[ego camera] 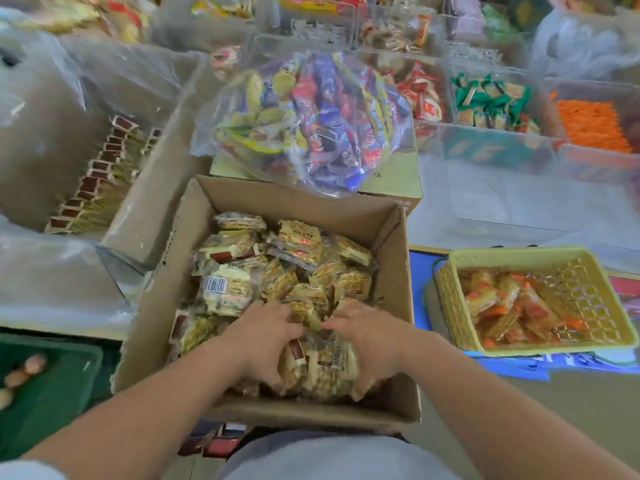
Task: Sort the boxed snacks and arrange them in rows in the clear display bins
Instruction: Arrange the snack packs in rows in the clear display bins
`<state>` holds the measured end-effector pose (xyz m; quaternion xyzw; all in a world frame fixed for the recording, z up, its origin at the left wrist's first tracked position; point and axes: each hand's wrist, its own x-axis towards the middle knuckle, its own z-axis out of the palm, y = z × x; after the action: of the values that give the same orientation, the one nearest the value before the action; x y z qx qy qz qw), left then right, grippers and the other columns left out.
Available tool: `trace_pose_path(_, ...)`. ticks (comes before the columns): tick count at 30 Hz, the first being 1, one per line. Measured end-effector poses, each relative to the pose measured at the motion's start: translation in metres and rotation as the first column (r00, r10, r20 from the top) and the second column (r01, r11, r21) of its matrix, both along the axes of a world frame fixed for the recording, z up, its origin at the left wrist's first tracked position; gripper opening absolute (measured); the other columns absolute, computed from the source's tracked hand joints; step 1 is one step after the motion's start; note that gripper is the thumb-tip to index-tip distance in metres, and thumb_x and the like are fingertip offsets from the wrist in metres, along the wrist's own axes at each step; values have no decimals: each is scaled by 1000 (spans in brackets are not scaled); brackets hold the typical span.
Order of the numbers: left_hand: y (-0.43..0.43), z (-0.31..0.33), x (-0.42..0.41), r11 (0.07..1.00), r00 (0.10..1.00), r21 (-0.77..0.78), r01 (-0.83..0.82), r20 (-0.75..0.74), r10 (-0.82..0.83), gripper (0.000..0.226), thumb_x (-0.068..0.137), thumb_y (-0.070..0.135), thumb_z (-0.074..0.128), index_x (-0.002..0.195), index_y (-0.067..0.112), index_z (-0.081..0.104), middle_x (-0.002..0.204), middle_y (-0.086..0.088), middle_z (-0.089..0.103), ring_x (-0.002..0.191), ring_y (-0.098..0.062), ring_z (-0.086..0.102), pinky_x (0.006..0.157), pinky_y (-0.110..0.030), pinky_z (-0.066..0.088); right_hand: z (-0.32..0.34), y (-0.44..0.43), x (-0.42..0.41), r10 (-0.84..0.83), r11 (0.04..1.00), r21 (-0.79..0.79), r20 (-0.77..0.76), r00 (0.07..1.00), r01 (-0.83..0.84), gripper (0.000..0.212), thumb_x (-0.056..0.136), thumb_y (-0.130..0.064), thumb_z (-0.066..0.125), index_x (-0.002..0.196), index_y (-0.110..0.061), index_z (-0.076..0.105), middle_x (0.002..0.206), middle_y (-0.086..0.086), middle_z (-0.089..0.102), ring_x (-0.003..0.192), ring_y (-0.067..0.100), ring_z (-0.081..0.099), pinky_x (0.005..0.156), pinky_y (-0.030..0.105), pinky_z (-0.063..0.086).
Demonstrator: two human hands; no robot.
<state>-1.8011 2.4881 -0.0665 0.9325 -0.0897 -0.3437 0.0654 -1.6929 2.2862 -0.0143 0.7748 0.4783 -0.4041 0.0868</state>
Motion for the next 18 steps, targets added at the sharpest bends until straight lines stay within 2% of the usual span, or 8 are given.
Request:
trace_pose_path(3,2,-3,11,996,996,-78,47,-69,-52,101,56,74,78,144,35,48,126,-1,42,117,-23,40,104,-45,41,5,14,1,-67,987,-151,-104,992,51,133,57,-45,95,158,-41,8,160,-1,34,143,28,37,111,47,41)
trace_pose_path(6,14,-4,20,975,979,-211,-65,-203,21,100,59,59,86,147,33,46,125,2,47,116,-21,49,98,-42,51,10,24,-1,-155,964,-243,-166,974,112,134,59,-40,96,157,-44,5,155,-5,44,137,28,46,104,44,47)
trace_pose_path(10,25,-12,23,933,955,-309,-186,-280,97,86,63,37,90,140,30,51,113,8,62,103,-16,61,92,-43,57,5,35,-7,-107,952,-300,-139,985,61,126,64,-26,92,156,-45,8,147,2,51,119,30,58,93,47,56)
trace_pose_path(12,25,-16,22,945,954,-280,-170,-286,87,90,63,42,89,143,34,49,123,8,61,111,-16,56,98,-45,53,-3,35,-11,-130,951,-298,-138,982,84,122,68,-18,88,155,-46,8,143,5,53,109,29,62,87,45,58)
trace_pose_path(15,23,-23,18,980,967,-173,-100,-249,54,99,61,59,85,149,42,41,143,5,51,132,-25,38,110,-54,36,-18,29,-17,-233,951,-246,-163,959,189,118,67,-19,89,154,-44,14,142,4,51,105,22,54,81,35,52)
trace_pose_path(18,20,-27,18,979,958,-163,-123,-276,75,108,60,57,89,152,40,35,149,1,49,135,-28,38,109,-52,41,-30,24,-24,-310,944,-173,-168,936,281,108,61,-26,90,149,-39,29,130,-3,57,106,21,55,76,29,47)
